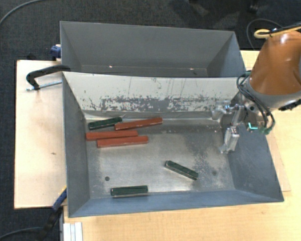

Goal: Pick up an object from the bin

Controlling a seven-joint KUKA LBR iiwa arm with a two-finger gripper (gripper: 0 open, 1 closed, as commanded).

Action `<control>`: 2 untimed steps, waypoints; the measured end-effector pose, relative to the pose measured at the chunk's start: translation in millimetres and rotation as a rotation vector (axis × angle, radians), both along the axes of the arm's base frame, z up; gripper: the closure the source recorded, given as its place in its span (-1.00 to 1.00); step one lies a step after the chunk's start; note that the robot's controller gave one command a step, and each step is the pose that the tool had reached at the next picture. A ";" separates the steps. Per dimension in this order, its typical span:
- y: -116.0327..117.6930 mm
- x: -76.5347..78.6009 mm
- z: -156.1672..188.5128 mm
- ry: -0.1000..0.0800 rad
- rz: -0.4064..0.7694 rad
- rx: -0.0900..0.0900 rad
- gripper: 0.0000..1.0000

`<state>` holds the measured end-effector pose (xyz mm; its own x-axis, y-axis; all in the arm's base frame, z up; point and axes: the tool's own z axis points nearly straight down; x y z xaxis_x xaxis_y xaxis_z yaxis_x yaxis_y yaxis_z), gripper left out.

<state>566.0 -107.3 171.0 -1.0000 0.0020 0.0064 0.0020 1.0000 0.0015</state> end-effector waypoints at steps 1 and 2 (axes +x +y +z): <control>26.2 23.7 14.7 -0.016 0.021 -0.001 -1.00; 73.0 -50.8 -104.6 0.003 -0.069 0.001 -1.00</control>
Offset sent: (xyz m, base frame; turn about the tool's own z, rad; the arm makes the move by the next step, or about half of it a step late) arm 0.0210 0.0242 0.0127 -0.0186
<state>515.2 -34.3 66.4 -0.9975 0.0707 0.0091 0.0707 0.9975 0.0028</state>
